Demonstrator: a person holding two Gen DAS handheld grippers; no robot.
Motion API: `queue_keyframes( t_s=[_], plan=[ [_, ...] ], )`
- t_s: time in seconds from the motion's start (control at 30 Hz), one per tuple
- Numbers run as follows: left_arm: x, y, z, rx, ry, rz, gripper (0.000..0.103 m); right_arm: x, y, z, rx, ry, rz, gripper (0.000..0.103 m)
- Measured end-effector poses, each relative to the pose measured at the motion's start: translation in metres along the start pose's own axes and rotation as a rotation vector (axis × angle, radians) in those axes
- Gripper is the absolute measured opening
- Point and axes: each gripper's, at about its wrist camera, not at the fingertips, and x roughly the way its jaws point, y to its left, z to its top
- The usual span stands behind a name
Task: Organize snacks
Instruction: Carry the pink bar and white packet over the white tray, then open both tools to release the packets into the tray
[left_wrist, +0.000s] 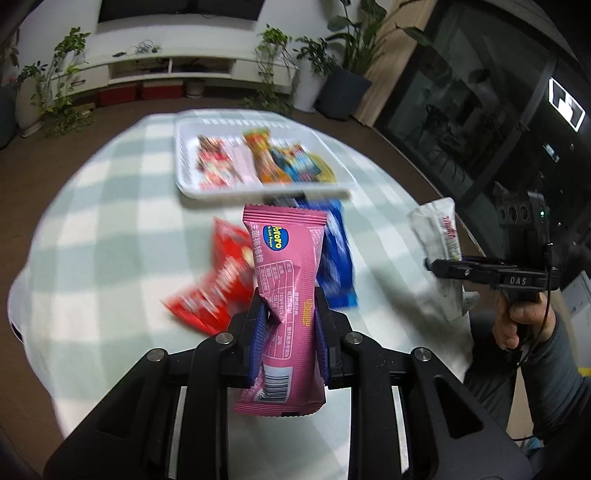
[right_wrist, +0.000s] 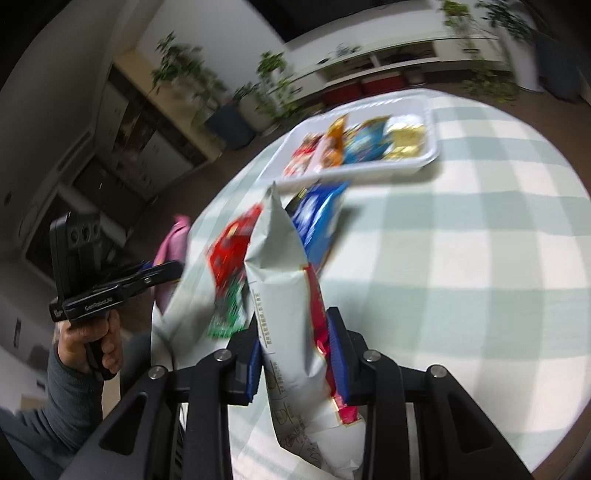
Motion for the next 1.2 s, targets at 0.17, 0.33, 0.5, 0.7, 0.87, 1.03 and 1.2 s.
queue_keyframes(
  t_s=[0.17,0.33,0.5,0.7,0.87,1.03,1.2],
  plan=[
    [-0.005,0.025,0.055,0.003,-0.028,0.045,0.021,-0.014,-0.021,0.051,0.069,-0.069,-0.039,0.034],
    [0.012,0.038,0.119,0.020,-0.027,0.067,0.021,-0.010,-0.031,0.116,0.129,-0.119,-0.016,0.034],
    [0.056,0.054,0.180,-0.017,-0.009,0.032,0.021,0.024,-0.036,0.169,0.179,-0.127,-0.009,0.034],
    [0.126,0.071,0.210,-0.033,0.064,0.067,0.021,0.078,-0.056,0.203,0.235,-0.089,-0.067,0.034],
    [0.168,0.094,0.207,-0.100,0.095,0.062,0.021,0.112,-0.075,0.209,0.261,-0.055,-0.126,0.034],
    [0.193,0.100,0.191,-0.107,0.128,0.070,0.021,0.136,-0.089,0.208,0.268,-0.016,-0.151,0.034],
    [0.206,0.101,0.183,-0.101,0.152,0.080,0.022,0.147,-0.091,0.203,0.250,0.014,-0.163,0.035]
  ],
)
